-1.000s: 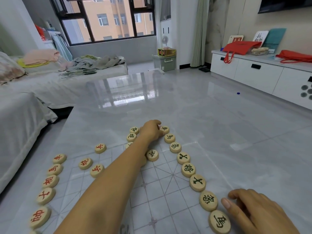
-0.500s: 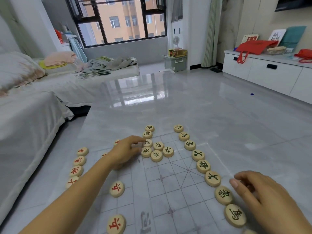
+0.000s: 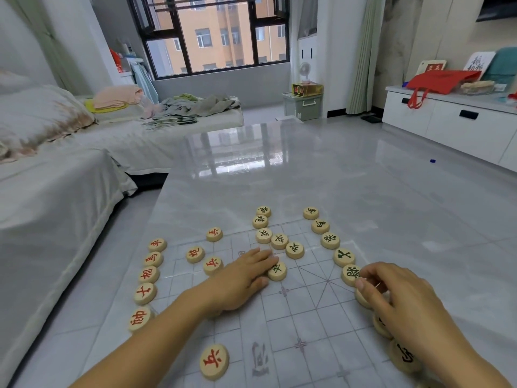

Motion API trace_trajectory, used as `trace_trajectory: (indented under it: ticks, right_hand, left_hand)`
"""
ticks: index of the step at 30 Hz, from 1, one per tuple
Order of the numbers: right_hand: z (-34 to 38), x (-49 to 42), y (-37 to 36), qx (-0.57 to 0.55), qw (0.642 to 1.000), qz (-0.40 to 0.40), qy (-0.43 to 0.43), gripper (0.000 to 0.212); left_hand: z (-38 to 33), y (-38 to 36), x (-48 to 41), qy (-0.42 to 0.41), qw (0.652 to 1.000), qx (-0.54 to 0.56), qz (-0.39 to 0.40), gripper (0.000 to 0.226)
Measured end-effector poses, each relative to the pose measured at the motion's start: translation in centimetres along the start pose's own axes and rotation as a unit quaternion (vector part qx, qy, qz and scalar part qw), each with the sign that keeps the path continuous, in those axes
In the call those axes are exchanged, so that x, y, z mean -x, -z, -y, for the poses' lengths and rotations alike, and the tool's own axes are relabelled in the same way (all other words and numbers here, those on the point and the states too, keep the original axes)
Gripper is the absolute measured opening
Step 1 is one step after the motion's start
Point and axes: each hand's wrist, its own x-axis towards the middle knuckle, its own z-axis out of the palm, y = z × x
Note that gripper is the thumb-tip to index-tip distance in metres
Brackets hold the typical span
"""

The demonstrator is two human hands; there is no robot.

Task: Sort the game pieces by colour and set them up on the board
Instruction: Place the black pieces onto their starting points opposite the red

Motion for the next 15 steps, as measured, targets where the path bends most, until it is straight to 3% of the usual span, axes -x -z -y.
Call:
trace_trajectory:
  ticks: [6,10,15]
  right_hand:
    - [0.0,-0.3,0.1,0.004,1.0,-0.003,0.001,0.006]
    - [-0.3,-0.1,0.5,-0.009,1.0,-0.009,-0.003,0.004]
    - [-0.4,0.1,1.0,-0.018,1.0,-0.013,-0.009,0.006]
  left_hand:
    - [-0.2,1.7,-0.4,0.052,0.989,0.07,-0.12,0.046]
    - [-1.3,1.9,-3.1,0.047,0.991,0.038,-0.123,0.039]
    - [1.3,2.8,-5.3,0.198,0.958,0.087,-0.189,0.032]
